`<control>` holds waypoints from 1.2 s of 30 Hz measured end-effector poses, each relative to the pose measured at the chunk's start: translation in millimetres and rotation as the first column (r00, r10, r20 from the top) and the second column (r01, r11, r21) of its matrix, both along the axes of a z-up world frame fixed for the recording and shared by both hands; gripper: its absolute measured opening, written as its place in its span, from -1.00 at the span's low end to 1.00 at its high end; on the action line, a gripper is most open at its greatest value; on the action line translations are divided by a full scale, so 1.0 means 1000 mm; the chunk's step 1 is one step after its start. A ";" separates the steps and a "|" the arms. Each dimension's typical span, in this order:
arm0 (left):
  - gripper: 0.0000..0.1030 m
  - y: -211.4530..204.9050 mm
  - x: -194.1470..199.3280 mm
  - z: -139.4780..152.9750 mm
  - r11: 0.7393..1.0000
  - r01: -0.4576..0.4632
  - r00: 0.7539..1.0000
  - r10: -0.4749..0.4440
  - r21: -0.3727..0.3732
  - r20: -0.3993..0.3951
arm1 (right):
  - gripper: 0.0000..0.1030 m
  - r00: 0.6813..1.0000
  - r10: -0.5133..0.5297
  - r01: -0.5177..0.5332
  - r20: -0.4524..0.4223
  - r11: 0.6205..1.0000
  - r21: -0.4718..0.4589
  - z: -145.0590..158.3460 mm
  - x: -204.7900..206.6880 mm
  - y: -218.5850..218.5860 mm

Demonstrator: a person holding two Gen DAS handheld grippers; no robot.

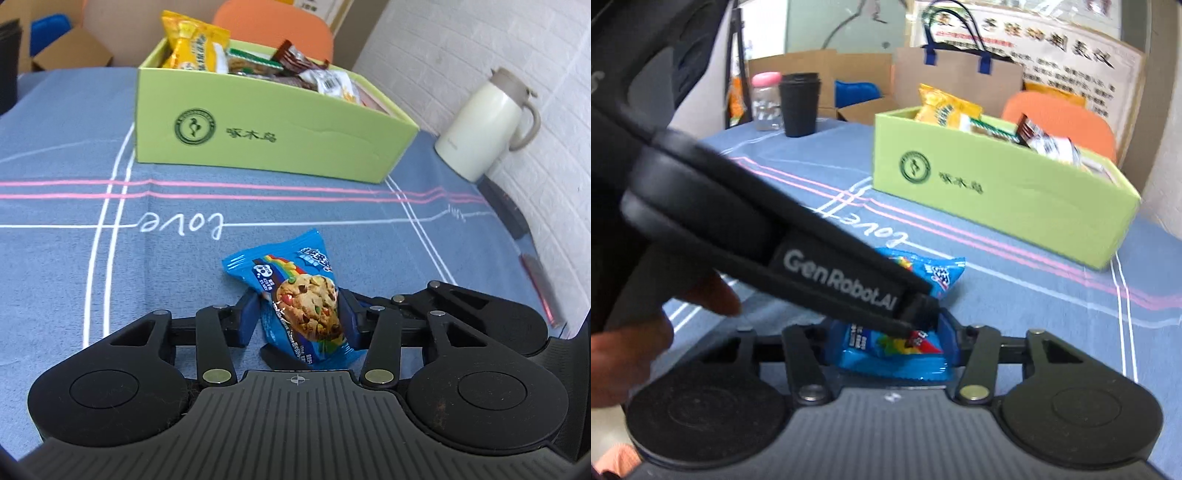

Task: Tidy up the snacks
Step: 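Carry the blue cookie pack into the green box and release it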

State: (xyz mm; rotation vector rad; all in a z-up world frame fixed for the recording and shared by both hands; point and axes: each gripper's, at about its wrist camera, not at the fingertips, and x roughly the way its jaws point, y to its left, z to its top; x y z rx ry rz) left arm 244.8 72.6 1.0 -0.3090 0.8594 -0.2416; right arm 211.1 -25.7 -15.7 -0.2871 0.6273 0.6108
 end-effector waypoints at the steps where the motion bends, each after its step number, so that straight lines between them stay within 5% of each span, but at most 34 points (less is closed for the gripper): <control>1: -0.51 0.001 0.002 0.005 1.000 -0.006 1.000 0.006 0.002 0.008 | 0.00 1.000 0.004 -0.004 0.011 1.000 0.004 0.005 0.002 0.000; 7: -0.50 0.015 0.037 0.066 0.999 -0.022 0.991 0.027 -0.042 0.128 | 0.06 0.984 0.027 -0.037 0.175 0.998 0.054 0.063 0.046 0.004; 13: -0.50 0.032 0.132 0.118 0.997 -0.072 0.971 0.064 0.029 0.231 | 0.13 0.972 0.033 -0.045 0.233 0.998 0.048 0.094 0.155 0.029; 19: -0.52 0.038 0.205 0.090 0.991 -0.113 0.985 0.102 0.071 0.141 | 0.12 0.993 0.048 -0.053 0.103 0.998 0.043 0.066 0.221 0.032; 30: -0.44 0.033 0.209 0.055 0.992 -0.090 0.988 0.077 0.093 0.134 | 0.32 0.997 0.057 -0.059 0.047 0.997 0.057 0.038 0.239 0.037; 36: -0.32 0.032 0.210 0.053 0.991 -0.089 0.986 0.074 0.098 0.146 | 0.84 0.996 0.046 -0.052 0.076 0.995 0.081 0.031 0.221 0.028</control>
